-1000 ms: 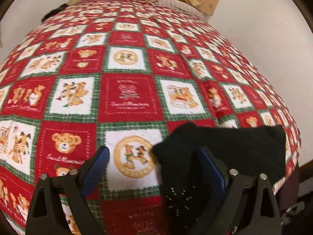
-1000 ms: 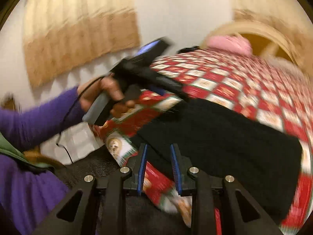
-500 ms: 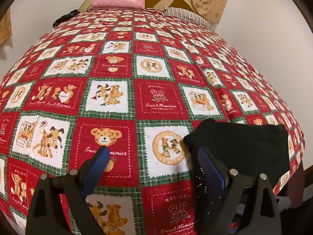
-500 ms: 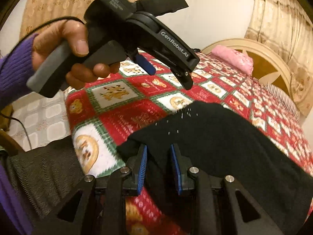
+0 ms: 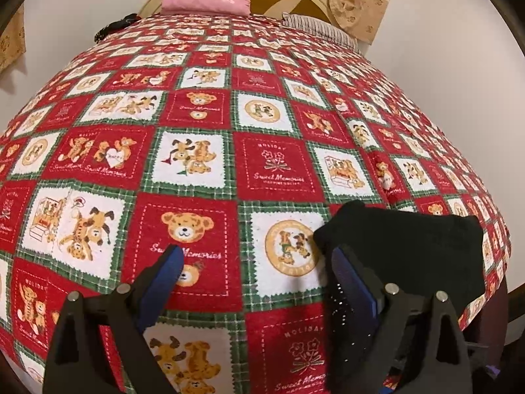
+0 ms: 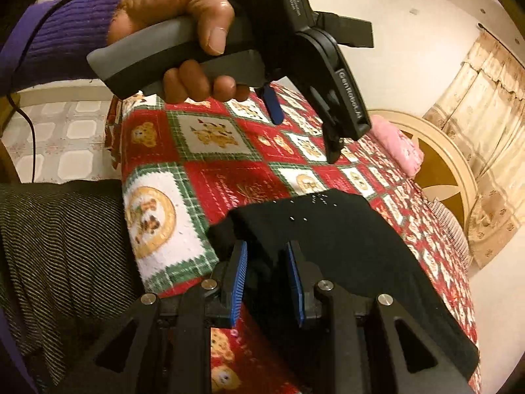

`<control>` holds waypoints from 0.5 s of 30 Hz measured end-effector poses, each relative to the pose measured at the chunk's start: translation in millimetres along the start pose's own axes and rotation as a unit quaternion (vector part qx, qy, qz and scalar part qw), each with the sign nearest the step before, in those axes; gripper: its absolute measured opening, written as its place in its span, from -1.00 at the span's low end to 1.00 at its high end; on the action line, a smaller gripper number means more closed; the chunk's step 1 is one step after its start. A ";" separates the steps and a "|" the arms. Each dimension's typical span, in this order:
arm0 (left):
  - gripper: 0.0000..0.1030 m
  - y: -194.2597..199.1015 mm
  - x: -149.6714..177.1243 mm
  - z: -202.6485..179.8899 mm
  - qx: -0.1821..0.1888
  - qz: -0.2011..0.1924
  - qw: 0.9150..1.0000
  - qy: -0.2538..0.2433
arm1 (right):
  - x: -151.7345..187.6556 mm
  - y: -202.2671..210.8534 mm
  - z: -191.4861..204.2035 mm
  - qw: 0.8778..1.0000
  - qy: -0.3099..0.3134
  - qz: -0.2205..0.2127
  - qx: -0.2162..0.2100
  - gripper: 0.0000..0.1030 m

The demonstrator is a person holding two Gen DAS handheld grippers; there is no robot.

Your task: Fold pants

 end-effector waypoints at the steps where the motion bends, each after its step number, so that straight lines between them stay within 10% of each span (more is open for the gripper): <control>1: 0.83 0.4 0.1 -0.6 0.002 0.000 1.000 0.002 | -1.7 -1.5 -1.5 1.000 -0.002 0.000 0.006 -0.49; 8: 0.83 8.1 -4.2 -1.7 -0.002 -0.009 1.000 -0.002 | -26.3 -19.7 13.1 0.999 0.039 -0.018 0.032 -0.59; 15: 0.83 -1.3 -1.5 -2.8 -0.006 0.002 1.000 0.001 | -5.0 2.6 4.9 0.997 -0.020 -0.018 -0.069 -0.93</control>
Point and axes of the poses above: each gripper's, at about its wrist camera, not at the fingertips, and y roughly against the way its jaws point, z to its left, x to its underside, the point moved 4 cm from there along -y, roughly the way its jaws point, and after that the axes turned 8 degrees about -x, right-handed, at the moved point
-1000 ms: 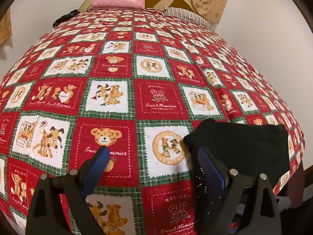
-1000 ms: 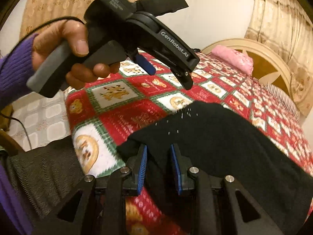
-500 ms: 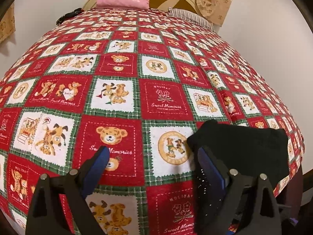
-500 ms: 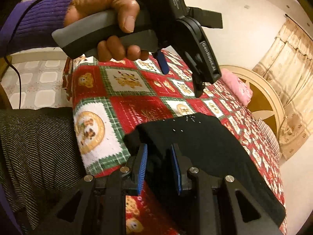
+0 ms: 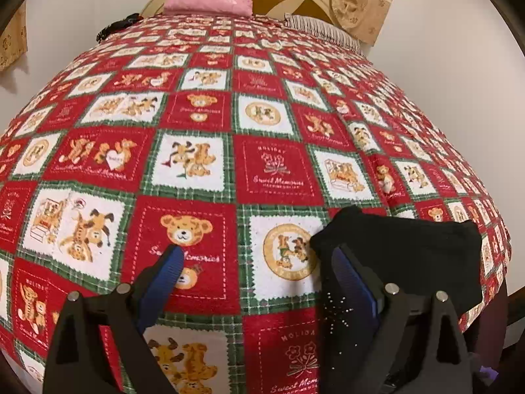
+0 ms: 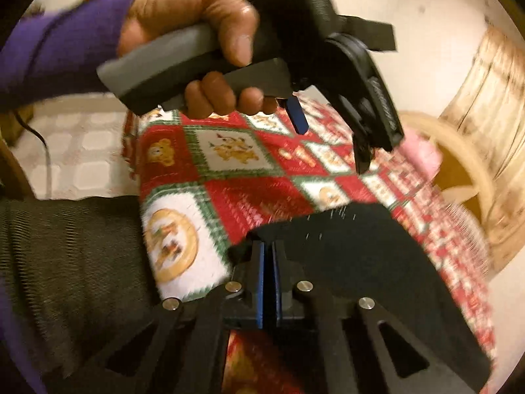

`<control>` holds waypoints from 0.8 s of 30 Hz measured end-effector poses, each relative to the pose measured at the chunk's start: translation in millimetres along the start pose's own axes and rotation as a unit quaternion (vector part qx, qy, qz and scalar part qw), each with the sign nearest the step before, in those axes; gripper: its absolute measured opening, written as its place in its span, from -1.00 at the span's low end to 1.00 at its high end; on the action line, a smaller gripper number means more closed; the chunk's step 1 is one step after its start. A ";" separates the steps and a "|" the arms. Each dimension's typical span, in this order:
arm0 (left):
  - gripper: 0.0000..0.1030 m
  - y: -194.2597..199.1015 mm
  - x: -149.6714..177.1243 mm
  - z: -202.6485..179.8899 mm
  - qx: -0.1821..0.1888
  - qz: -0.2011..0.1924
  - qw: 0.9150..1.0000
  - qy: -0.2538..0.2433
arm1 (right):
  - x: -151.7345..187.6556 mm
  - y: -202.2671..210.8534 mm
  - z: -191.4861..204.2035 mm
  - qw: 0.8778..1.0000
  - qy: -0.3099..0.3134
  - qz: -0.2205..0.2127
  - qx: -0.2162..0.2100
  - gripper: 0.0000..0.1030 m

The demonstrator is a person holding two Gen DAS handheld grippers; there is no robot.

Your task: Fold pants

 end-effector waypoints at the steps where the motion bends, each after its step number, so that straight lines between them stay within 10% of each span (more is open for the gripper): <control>1: 0.83 -1.6 1.1 -1.4 0.000 0.002 1.000 -0.001 | 4.7 3.7 -2.0 1.000 -0.016 0.003 -0.024 -1.00; 9: 0.83 0.1 9.3 -11.2 0.017 0.006 1.000 -0.014 | 18.8 29.3 -11.7 0.989 -0.105 -0.023 -0.099 -0.99; 15: 0.83 0.6 26.4 -38.1 0.055 0.012 0.998 -0.019 | 33.4 94.9 -70.8 0.960 -0.258 -0.102 -0.039 -0.90; 17: 0.83 -2.5 32.4 -45.9 0.064 0.015 0.998 -0.013 | 50.9 118.9 -93.1 0.946 -0.302 -0.113 0.009 -0.45; 19: 0.83 -6.9 39.6 -51.7 0.065 0.024 0.998 -0.009 | 73.0 141.1 -111.4 0.932 -0.337 -0.119 0.067 0.65; 24: 0.93 -2.5 53.3 -65.5 0.044 0.009 0.999 -0.023 | 140.7 189.9 -145.8 0.868 -0.447 -0.143 0.163 0.68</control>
Point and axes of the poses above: each gripper's, at about its wrist camera, not at the fingertips, and y roughly against the way its jaws point, z to its left, x to its underside, the point moved 4 cm from there along -y, roughly the way its jaws point, and after that the axes turned 8 degrees about -x, right-handed, at the moved point
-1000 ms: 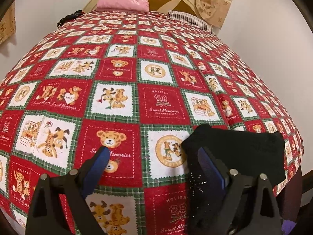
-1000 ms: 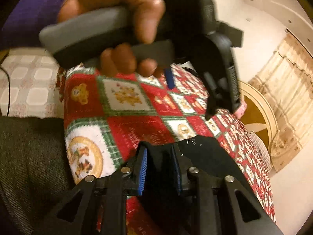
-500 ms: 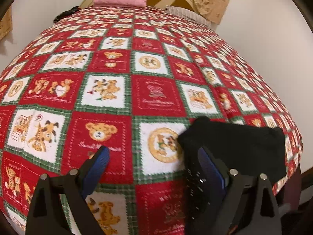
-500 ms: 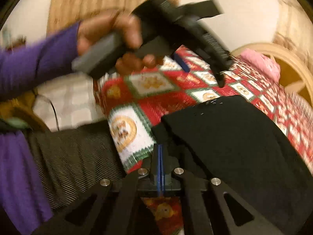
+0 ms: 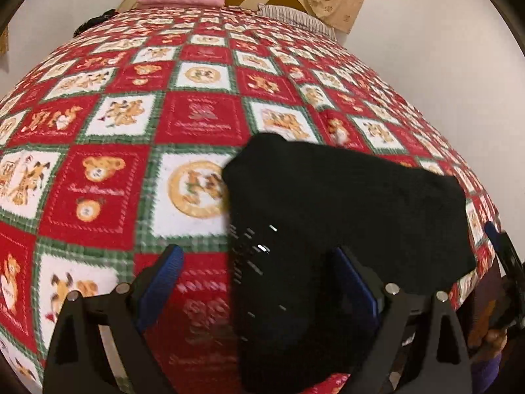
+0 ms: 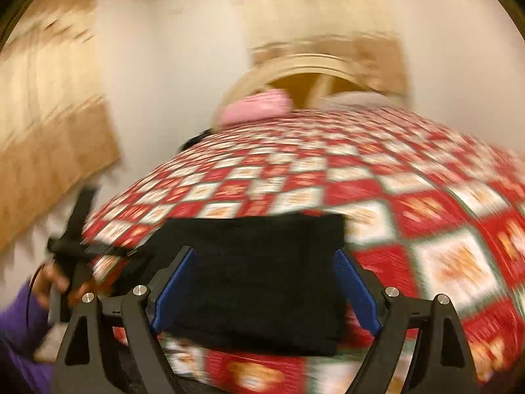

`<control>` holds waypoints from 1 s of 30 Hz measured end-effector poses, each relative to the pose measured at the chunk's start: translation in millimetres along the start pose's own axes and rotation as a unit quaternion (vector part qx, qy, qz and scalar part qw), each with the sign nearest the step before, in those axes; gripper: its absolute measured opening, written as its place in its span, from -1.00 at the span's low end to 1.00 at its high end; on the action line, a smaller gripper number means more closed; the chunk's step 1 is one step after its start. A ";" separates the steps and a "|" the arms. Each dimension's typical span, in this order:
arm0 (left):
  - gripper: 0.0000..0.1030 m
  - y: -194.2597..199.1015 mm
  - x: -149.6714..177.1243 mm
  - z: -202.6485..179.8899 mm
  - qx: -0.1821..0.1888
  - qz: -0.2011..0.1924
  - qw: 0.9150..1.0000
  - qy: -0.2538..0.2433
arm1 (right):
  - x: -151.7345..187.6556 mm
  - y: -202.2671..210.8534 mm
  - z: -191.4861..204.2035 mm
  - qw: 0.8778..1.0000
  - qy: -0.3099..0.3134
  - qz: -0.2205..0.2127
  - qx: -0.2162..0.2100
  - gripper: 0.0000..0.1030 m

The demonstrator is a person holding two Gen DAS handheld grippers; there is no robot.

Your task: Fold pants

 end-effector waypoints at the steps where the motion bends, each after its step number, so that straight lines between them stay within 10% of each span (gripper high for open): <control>1: 0.95 0.8 3.3 -4.1 0.004 0.000 1.000 0.001 | 2.2 2.9 -13.7 1.000 -0.021 -0.003 0.011 0.68; 8: 1.00 0.1 24.0 -29.9 -0.049 -0.014 0.998 -0.038 | 19.8 -20.7 -38.8 0.995 -0.086 0.044 -0.014 0.68; 12: 1.00 1.5 21.3 -25.2 -0.030 -0.005 0.999 -0.010 | 27.2 -29.2 -20.3 0.995 -0.081 0.058 -0.033 0.68; 16: 1.00 5.3 23.3 -22.9 -0.011 -0.006 1.000 -0.004 | 17.2 -12.7 -16.8 0.997 -0.052 0.018 0.046 0.68; 21: 1.00 11.7 21.4 -22.2 0.020 -0.015 0.999 0.021 | 0.4 -10.8 -1.8 0.999 -0.032 0.008 -0.020 0.66; 25: 1.00 16.9 17.5 -21.6 -0.013 -0.031 0.999 0.013 | 12.5 -46.8 -3.0 0.997 -0.041 0.061 -0.033 -0.06; 30: 1.00 18.9 14.7 -21.9 -0.029 -0.046 0.999 -0.004 | 20.2 -56.9 -3.0 0.996 -0.034 0.080 -0.024 -0.15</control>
Point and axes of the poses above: each gripper's, at about its wrist camera, not at the fingertips, and y roughly against the way its jaws point, z to its left, x to its underside, the point moved 4 cm from there along -y, roughly the way its jaws point, and after that the axes turned 8 degrees about -x, right-handed, at the moved point
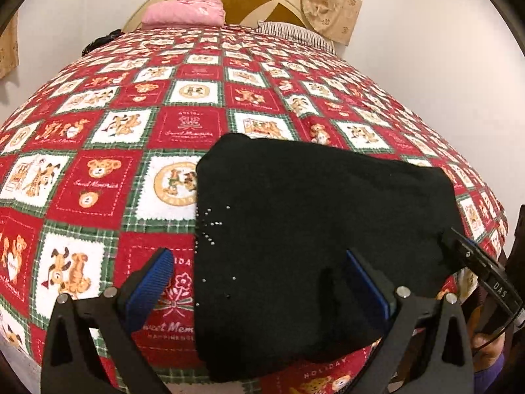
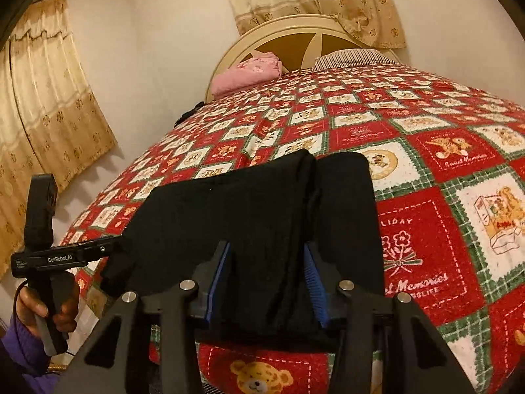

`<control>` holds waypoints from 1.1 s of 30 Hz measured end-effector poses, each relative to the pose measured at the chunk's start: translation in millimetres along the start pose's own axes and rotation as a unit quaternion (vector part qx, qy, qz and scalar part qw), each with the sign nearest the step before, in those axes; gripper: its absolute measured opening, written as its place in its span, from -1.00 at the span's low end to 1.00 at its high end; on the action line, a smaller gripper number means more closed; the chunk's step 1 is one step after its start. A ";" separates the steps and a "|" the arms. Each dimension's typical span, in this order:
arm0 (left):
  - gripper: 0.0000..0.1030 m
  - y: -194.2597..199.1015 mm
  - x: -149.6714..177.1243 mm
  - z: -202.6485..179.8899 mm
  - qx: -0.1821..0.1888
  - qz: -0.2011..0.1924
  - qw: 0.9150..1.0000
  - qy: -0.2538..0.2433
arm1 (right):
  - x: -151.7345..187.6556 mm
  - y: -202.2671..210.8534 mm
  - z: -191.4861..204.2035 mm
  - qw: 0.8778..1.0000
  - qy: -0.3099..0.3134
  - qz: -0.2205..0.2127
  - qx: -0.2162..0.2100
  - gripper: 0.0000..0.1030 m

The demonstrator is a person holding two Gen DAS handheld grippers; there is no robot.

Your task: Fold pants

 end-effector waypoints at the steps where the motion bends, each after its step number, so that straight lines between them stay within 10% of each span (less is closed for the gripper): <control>1: 1.00 -1.5 0.5 0.3 0.001 0.003 1.000 0.000 | 0.4 0.3 1.3 1.000 0.005 0.003 0.005 -0.38; 20: 1.00 -13.7 8.9 2.6 -0.011 0.015 1.000 0.003 | 2.1 22.1 -16.0 0.991 0.082 0.012 0.106 -0.66; 24: 1.00 -14.2 10.8 -2.8 -0.033 0.007 0.999 -0.018 | 0.0 31.7 -21.9 0.996 0.047 -0.005 0.072 -0.43; 28: 1.00 -15.0 10.3 0.5 -0.030 0.005 1.000 -0.003 | -7.6 51.6 -28.5 0.997 0.005 -0.057 0.056 0.24; 33: 1.00 -15.8 14.3 -2.0 -0.050 -0.008 0.999 0.004 | -2.8 42.7 -40.3 0.997 -0.028 -0.043 0.052 0.29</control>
Point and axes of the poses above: each gripper's, at about its wrist camera, not at the fingertips, and y roughly against the way its jaws point, z to its left, x to its underside, the point moved 4 cm from there along -y, roughly the way its jaws point, and after that the axes turned 8 degrees about -x, right-handed, at the moved point
